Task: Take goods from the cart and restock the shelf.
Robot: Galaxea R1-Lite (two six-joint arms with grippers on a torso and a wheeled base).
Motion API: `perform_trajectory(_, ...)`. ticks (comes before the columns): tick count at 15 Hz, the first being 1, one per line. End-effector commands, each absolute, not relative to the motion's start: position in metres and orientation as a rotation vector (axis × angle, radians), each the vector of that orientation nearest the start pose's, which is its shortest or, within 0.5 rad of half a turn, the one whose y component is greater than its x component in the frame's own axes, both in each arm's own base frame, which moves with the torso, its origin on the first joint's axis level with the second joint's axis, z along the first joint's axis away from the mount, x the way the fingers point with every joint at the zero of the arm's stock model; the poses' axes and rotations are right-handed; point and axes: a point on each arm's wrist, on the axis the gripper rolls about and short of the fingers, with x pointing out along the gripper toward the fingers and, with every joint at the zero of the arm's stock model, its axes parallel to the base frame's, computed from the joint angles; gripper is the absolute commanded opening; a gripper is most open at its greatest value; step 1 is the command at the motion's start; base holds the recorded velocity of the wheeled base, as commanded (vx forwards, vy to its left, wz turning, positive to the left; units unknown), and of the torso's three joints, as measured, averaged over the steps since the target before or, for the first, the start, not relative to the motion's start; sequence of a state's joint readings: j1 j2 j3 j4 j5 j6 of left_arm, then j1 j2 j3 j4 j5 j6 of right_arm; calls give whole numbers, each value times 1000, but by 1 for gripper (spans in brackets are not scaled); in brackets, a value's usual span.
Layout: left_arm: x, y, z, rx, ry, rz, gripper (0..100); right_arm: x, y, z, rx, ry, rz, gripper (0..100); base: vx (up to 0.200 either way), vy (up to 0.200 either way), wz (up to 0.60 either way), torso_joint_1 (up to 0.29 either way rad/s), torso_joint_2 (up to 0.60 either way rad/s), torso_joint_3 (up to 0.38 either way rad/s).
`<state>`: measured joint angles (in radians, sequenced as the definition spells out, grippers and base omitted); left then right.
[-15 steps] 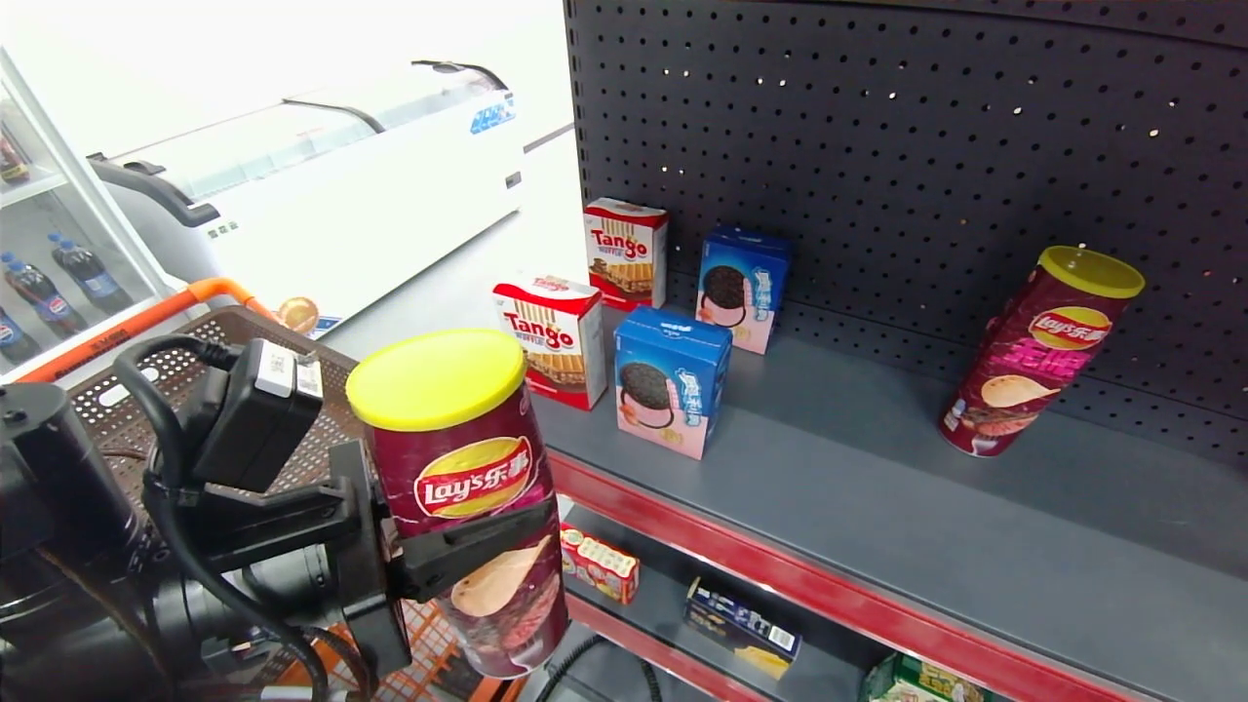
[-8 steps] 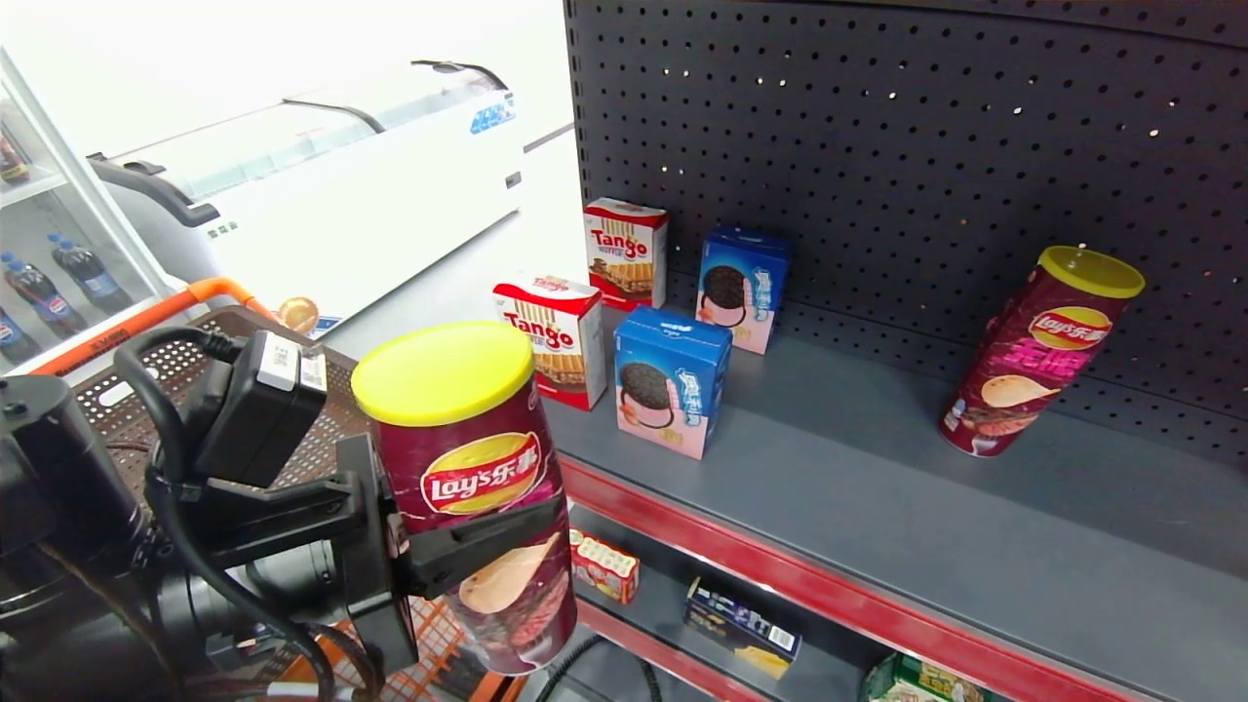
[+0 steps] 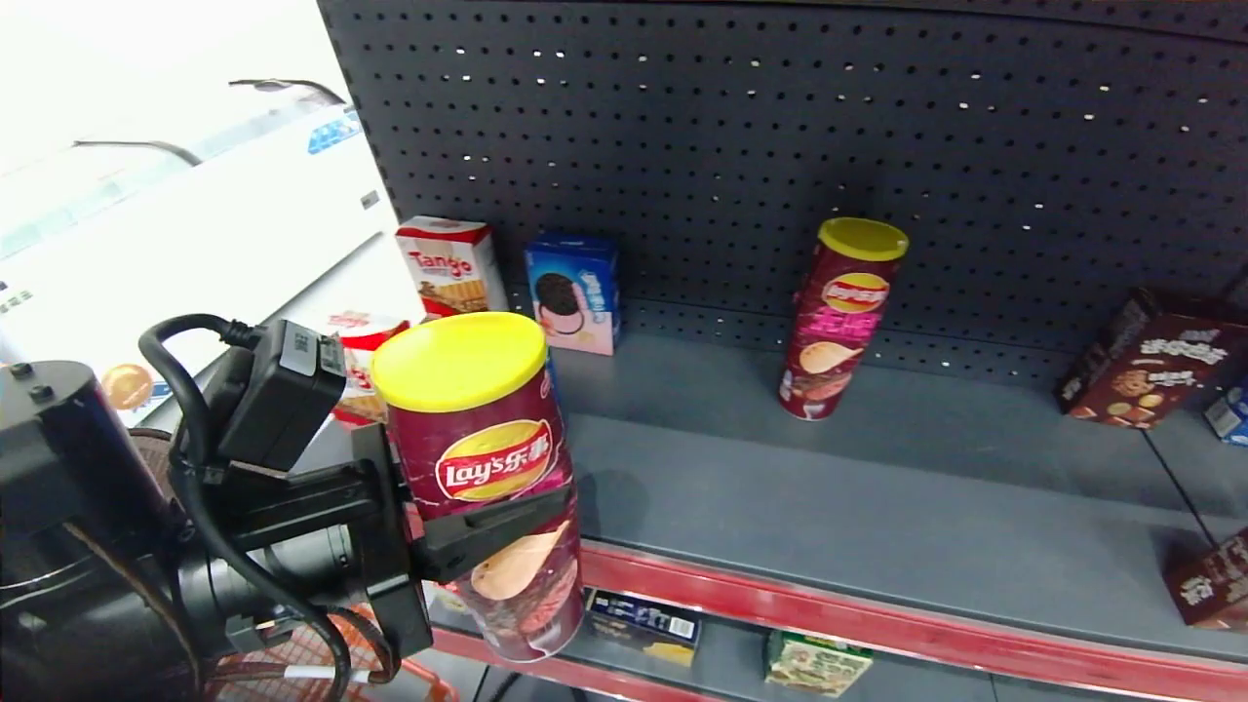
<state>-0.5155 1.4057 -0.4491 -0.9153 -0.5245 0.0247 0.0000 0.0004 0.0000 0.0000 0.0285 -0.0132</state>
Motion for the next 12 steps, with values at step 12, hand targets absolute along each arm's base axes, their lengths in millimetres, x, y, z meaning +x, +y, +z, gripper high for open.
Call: perform_trajectory(12, 183, -114, 191, 20, 39, -1028, 0, -23, 1, 75, -11, 1, 29, 100, 0, 0, -100, 1, 0, -1)
